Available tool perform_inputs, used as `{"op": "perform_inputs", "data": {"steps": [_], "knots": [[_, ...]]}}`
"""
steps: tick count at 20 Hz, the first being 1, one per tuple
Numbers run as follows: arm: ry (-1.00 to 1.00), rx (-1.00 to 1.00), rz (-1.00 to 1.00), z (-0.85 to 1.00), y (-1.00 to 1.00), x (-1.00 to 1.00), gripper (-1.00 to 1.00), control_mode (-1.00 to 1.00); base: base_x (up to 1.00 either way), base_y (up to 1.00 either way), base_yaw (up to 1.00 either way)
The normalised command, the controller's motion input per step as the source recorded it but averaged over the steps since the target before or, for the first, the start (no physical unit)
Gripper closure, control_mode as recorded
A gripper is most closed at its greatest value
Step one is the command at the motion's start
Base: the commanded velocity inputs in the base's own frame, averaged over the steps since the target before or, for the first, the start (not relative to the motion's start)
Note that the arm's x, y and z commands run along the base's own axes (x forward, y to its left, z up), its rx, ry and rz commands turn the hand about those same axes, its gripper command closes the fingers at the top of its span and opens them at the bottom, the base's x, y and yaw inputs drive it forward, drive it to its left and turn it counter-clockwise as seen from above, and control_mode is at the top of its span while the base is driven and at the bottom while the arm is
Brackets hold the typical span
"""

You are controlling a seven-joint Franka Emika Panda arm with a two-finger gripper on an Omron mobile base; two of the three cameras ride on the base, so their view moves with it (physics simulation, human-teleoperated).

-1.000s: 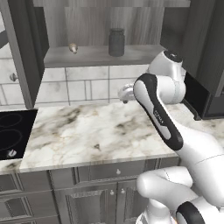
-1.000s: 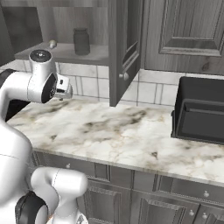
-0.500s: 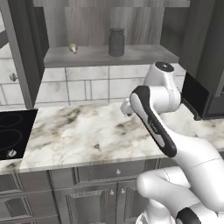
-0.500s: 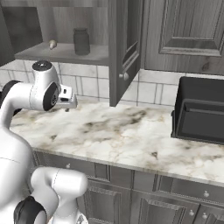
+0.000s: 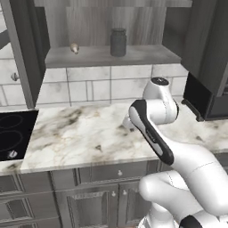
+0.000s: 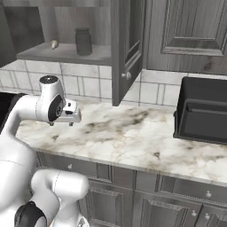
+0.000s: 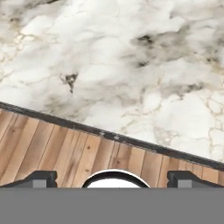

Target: Pick the jar and candle from the dining table and place them in the open cabinet. Close the cabinet after placing the objects.

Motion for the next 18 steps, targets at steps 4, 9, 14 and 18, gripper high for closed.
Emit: {"op": "perform_inputs", "data": {"steps": [4, 9, 14, 18], "knots": [[0.00, 0.00, 0.00, 0.00, 0.00, 0.00, -1.00, 1.00, -0.97, 0.05, 0.00], [0.00, 0.00, 0.00, 0.00, 0.00, 0.00, -1.00, 1.00, -0.90, 0.17, -0.24], [0.00, 0.00, 0.00, 0.00, 0.00, 0.00, -1.00, 1.00, -0.54, 0.23, -0.62], [0.00, 0.00, 0.00, 0.00, 0.00, 0.00, -1.00, 1.00, -0.56, 0.26, -0.72]]}}
